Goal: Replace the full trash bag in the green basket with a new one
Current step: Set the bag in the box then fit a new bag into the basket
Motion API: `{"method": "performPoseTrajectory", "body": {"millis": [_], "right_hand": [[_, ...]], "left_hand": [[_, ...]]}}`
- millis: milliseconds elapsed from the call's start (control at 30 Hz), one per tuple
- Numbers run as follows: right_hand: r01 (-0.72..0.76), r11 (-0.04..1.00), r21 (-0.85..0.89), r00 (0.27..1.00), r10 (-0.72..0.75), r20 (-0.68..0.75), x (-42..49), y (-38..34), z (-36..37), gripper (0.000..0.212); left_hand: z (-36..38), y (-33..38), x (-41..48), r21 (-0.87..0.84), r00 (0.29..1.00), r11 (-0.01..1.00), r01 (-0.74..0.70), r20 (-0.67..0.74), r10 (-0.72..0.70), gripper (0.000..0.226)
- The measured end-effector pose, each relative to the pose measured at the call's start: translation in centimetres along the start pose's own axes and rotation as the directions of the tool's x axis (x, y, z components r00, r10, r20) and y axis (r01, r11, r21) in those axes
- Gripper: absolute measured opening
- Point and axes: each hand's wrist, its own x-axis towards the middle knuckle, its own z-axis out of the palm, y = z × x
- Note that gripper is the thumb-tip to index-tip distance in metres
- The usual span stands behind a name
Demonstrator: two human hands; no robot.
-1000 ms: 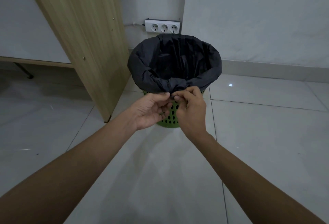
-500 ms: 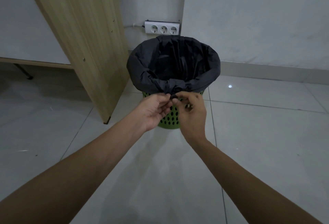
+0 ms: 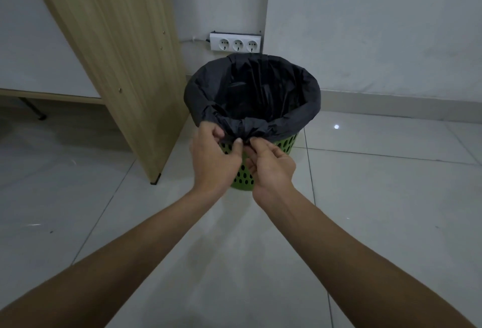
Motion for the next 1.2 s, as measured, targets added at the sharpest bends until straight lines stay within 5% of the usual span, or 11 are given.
{"method": "performPoseTrajectory", "body": {"millis": [67, 133, 167, 300, 533, 800, 933, 1033, 1200], "right_hand": [[-0.019, 1.000, 0.010, 1.000, 0.019, 0.003, -0.1, -0.3, 0.1, 0.013], [-0.025, 0.999, 0.030, 1.000, 0.025, 0.011, -0.2, -0.4, 0.2, 0.013], [-0.028, 0.999, 0.036, 1.000, 0.027, 0.012, -0.2, -0.5, 0.3, 0.012], [-0.079, 0.992, 0.097, 0.996, 0.075, 0.042, -0.1, -1.0, 0.5, 0.009], [-0.235, 0.913, 0.333, 0.969, 0.192, 0.158, 0.0, -0.9, 0.8, 0.022], [-0.337, 0.903, 0.267, 0.936, 0.291, 0.198, -0.4, -2.9, 1.3, 0.006], [-0.325, 0.921, 0.216, 0.936, 0.279, 0.215, -0.4, -3.3, 1.5, 0.031], [-0.300, 0.948, 0.105, 0.946, 0.280, 0.165, -0.1, -3.4, 1.8, 0.038], [-0.291, 0.953, 0.090, 0.957, 0.291, 0.006, 1.8, -3.4, 3.0, 0.021]], "left_hand": [[-0.9, -1.4, 1.1, 0.265, 0.842, 0.803, -0.534, 0.083, 0.533, 0.030], [-1.4, -2.2, 2.9, 0.283, 0.679, 0.617, -0.734, 0.301, 0.670, 0.035], [-1.5, -2.2, 3.6, 0.252, 0.655, 0.608, -0.753, 0.364, 0.662, 0.035], [-0.8, -2.6, 4.8, 0.123, 0.707, 0.727, -0.676, 0.386, 0.592, 0.032], [-0.2, -1.4, 4.8, 0.017, 0.691, 0.729, -0.684, 0.335, 0.640, 0.025], [0.1, -1.3, 4.5, 0.012, 0.709, 0.740, -0.672, 0.299, 0.639, 0.025], [0.8, -1.2, 4.5, 0.018, 0.735, 0.764, -0.645, 0.289, 0.613, 0.027], [1.0, -1.3, 4.5, 0.039, 0.756, 0.779, -0.626, 0.277, 0.593, 0.028], [1.1, -1.1, 4.3, 0.044, 0.759, 0.777, -0.628, 0.256, 0.599, 0.030]]}}
